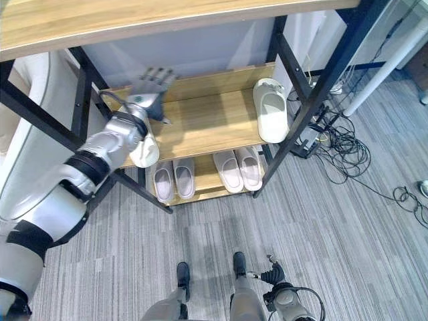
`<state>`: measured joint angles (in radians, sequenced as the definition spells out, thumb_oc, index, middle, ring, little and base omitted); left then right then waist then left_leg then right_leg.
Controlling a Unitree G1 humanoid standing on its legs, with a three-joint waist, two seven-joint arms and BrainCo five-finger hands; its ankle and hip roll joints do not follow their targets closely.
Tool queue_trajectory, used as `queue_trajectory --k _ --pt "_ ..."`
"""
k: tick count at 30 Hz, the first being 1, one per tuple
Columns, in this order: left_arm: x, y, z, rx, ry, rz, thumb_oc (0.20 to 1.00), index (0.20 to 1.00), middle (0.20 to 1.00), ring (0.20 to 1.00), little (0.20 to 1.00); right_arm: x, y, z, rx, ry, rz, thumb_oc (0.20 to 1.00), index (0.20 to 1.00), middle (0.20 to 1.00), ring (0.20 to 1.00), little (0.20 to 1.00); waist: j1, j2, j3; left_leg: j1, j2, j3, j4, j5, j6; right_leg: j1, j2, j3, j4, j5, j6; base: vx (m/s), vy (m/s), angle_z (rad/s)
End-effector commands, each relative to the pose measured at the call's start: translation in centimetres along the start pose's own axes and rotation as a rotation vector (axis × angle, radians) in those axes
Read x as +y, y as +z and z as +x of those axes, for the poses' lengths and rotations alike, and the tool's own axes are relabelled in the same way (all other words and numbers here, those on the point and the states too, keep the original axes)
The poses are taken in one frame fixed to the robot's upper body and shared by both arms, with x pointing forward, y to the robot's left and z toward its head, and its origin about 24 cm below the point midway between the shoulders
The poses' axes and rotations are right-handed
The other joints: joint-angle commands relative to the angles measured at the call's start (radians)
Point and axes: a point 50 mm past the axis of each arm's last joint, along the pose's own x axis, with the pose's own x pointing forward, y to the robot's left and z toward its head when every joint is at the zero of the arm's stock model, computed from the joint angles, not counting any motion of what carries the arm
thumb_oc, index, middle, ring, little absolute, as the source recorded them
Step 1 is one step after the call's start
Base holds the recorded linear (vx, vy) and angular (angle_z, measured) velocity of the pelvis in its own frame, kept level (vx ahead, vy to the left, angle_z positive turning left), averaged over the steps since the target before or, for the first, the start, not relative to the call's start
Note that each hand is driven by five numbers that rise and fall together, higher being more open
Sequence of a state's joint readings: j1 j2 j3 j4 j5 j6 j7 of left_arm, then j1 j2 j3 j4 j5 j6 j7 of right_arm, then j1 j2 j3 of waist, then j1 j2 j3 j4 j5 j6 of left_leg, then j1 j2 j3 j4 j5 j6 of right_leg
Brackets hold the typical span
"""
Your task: Arrange the slippers neatly on the shoe rack.
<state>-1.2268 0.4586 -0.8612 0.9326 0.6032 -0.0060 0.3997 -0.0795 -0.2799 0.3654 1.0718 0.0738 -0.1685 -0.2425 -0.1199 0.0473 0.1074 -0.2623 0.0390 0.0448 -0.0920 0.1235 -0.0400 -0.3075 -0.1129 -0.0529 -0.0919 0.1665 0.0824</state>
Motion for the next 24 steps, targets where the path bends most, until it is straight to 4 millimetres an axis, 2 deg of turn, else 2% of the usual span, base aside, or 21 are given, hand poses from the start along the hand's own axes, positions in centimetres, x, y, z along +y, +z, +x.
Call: queue_trajectory --k 1,5,13,24 --pt "3.8 -3.2 1.2 0.106 0.131 0.043 1.0 1.0 1.0 1.0 1.0 -1.5 0.9 0.4 -0.043 -0.057 0.0 1.0 1.0 1.0 1.0 1.0 0.018 0.0 0.052 -0.027 -0.001 -0.062 0.005 -0.057 -0.041 0.038 -0.073 -0.02 0.033 -0.083 0.111 0.0 -0.005 -0.05" --pt "3.6 -3.5 1.0 0.12 0.118 0.05 1.0 1.0 1.0 1.0 1.0 -1.6 0.7 0.3 -0.038 -0.064 0.006 1.0 1.0 1.0 1.0 1.0 0.02 -0.001 0.051 -0.035 -0.003 -0.066 0.005 -0.055 -0.04 0.032 -0.074 -0.023 0.029 -0.078 0.112 0.0 0.0 0.0" --pt "3.6 -6.7 -0.1 0.2 0.074 0.115 1.0 1.0 1.0 1.0 1.0 -1.6 0.8 0.4 -0.036 -0.069 0.019 1.0 1.0 1.0 1.0 1.0 0.031 -0.013 0.055 -0.053 -0.006 -0.073 0.005 -0.051 -0.038 0.02 -0.075 -0.032 0.027 -0.074 0.113 0.01 0.005 0.04" --pt "3.9 -7.3 -0.1 0.242 0.076 0.107 1.0 1.0 1.0 1.0 1.0 -1.4 2.4 0.9 -0.075 -0.065 0.028 1.0 1.0 1.0 1.0 1.0 0.037 -0.026 0.079 -0.079 -0.007 -0.077 0.005 -0.044 -0.037 -0.003 -0.077 -0.031 0.029 -0.068 0.114 0.0 0.002 0.01"
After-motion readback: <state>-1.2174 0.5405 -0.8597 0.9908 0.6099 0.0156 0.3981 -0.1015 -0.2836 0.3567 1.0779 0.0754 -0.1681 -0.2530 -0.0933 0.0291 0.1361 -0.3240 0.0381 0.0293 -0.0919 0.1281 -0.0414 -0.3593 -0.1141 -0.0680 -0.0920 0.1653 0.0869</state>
